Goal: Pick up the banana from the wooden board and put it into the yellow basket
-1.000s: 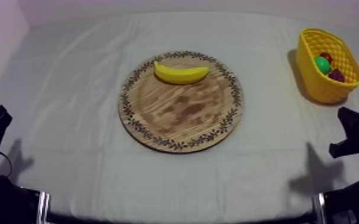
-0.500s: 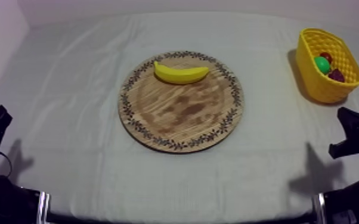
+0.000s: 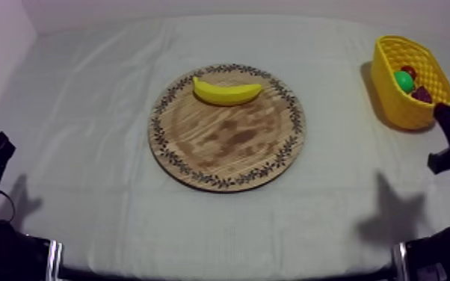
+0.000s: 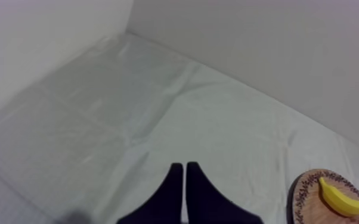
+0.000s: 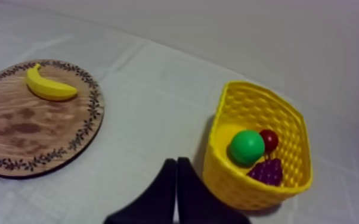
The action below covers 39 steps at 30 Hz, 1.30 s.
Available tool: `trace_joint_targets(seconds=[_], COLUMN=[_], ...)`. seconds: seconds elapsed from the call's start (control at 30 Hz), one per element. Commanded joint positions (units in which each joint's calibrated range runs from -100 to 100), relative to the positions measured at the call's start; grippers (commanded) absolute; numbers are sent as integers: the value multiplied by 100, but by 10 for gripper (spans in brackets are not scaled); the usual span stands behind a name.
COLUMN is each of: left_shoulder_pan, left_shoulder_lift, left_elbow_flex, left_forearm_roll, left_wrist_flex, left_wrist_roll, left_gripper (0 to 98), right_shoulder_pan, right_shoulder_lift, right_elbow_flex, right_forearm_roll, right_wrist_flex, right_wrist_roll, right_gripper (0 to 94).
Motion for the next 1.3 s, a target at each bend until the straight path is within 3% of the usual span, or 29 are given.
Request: trace_joint_targets(seconds=[0.0,0.3,0.57,1.0,1.27], left_shoulder_pan=[-2,-2,-2,-2,-2], left_shoulder_lift=[4,4,4,4,4], left_elbow_flex=[0,0,0,0,0], left_forearm_roll=[3,3,3,3,3], left_wrist_flex=[0,0,0,0,0], left_wrist_roll=[2,2,2,2,2], left_gripper=[1,1,1,1,1], right_shoulder_pan=[-11,-205,-741,-1690,-2229], right_shoulder_lift=[901,2878,4216,6210,7411], right_elbow_flex=[-1078,-3260,-4696,-6503,-7033], right_forearm_roll=[-60,-314,-107,-103,104], right_wrist_flex=[155,1143,1975,3483,3756], right_wrist_roll=[61,291,124,449,628], right_gripper=[3,3,3,3,3])
